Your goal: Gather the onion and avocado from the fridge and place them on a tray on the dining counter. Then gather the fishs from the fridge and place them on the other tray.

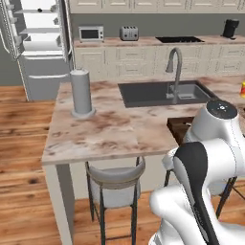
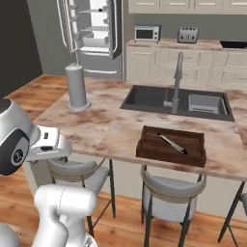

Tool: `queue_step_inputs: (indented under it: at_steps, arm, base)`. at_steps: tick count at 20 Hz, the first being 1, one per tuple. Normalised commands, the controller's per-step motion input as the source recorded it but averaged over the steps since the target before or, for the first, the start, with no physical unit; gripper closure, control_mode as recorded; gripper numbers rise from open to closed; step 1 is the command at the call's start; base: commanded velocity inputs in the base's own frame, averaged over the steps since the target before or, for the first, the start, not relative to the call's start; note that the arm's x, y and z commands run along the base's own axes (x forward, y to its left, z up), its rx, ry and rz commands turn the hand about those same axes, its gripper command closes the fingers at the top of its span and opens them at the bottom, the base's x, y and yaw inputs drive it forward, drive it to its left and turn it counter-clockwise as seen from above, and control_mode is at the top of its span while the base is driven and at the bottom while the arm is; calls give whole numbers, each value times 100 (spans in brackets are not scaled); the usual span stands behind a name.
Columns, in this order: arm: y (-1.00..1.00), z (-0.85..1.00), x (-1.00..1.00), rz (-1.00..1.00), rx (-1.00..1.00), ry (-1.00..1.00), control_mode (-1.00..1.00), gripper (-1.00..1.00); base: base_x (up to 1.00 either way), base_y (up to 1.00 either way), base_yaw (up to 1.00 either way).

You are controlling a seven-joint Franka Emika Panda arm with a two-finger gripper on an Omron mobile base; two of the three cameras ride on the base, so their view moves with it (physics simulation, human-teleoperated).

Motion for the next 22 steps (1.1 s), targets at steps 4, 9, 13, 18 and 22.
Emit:
queue_step_inputs:
  at_steps: [4,9,13,18,22]
  arm:
    - [0,0,0,0,0,0,100,-100]
    - [0,0,0,0,0,0,100,-100]
    - [0,0,0,0,0,0,100,-100]
    - [0,0,0,0,0,0,100,-100]
    - [0,0,0,0,0,0,100,-100]
  base:
    - [0,100,-6]
    - [0,100,-7]
    - [7,100,-8]
    - [15,100,-9]
    - [40,100,-11]
